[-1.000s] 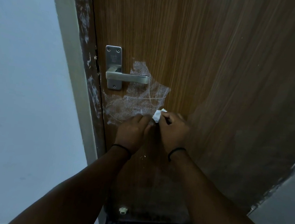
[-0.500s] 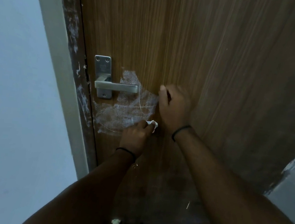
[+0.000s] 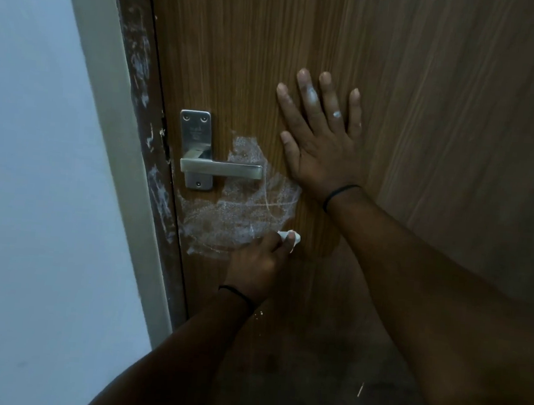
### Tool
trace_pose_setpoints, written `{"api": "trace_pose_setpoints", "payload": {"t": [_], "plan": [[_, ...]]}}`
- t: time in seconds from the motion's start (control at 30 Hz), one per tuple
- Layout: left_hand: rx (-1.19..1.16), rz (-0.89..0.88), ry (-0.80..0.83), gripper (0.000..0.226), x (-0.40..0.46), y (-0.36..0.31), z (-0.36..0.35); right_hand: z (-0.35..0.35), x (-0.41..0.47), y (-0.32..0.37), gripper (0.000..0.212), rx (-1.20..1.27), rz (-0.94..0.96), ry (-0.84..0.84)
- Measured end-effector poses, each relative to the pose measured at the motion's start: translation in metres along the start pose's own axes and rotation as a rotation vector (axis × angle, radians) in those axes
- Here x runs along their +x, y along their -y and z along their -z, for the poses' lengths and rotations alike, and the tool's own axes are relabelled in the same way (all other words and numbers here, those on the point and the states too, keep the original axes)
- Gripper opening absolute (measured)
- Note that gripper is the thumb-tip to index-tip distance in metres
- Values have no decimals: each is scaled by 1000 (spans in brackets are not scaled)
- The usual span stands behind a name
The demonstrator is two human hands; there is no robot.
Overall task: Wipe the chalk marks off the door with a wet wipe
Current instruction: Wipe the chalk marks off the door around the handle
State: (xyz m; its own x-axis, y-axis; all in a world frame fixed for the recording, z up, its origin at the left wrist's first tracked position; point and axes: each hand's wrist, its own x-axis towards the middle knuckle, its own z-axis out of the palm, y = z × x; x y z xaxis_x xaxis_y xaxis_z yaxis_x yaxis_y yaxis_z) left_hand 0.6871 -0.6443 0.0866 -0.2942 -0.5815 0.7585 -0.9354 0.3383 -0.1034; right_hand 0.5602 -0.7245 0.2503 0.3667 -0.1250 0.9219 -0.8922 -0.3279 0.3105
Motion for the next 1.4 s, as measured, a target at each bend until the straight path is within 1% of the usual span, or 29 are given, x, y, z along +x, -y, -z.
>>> {"api": "trace_pose_setpoints", "payload": {"t": [0.13, 0.2, 0.3, 0.53, 0.63, 0.7, 0.73, 0.83, 0.93, 1.03, 1.17, 1.23, 1.3, 1.4], "plan": [[-9, -29, -146, 48, -8, 7, -4, 4, 0, 1, 52, 7, -9, 9], [26, -11, -177, 43, -13, 13, -3, 5, 0, 1, 52, 11, -20, 15], [54, -2, -187, 42, -13, 15, -6, 6, -1, 2, 52, 30, -25, 2], [49, 66, -242, 30, -1, 11, -10, 1, -1, 2, 51, 36, -35, -55], [5, 110, -253, 17, -19, 8, -10, 1, -2, 1, 51, 35, -32, -76], [-42, 160, -226, 7, -32, 5, -9, 1, -1, 1, 51, 30, -28, -80], [-64, 180, -207, 5, -36, 2, -8, 1, -1, 1, 51, 31, -27, -80], [-110, 183, -181, 7, -29, -5, -5, 1, -1, 1, 51, 30, -27, -87], [-132, 147, -199, 10, -10, -15, -4, 1, -1, 1, 50, 31, -29, -97], [-159, 167, -205, 15, -2, -20, -8, 1, -2, 1, 50, 32, -24, -96], [-172, 169, -234, 5, -12, -14, -10, 1, -1, 1, 50, 26, -27, -103], [-208, 237, -232, 9, -20, -8, -8, 1, -1, 1, 49, 33, -28, -107], [-228, 311, -228, 7, -23, -4, -4, 1, -2, 1, 49, 37, -26, -107], [-241, 339, -241, 5, -7, -4, 9, 1, -1, 0, 49, 51, -29, -97]]}}
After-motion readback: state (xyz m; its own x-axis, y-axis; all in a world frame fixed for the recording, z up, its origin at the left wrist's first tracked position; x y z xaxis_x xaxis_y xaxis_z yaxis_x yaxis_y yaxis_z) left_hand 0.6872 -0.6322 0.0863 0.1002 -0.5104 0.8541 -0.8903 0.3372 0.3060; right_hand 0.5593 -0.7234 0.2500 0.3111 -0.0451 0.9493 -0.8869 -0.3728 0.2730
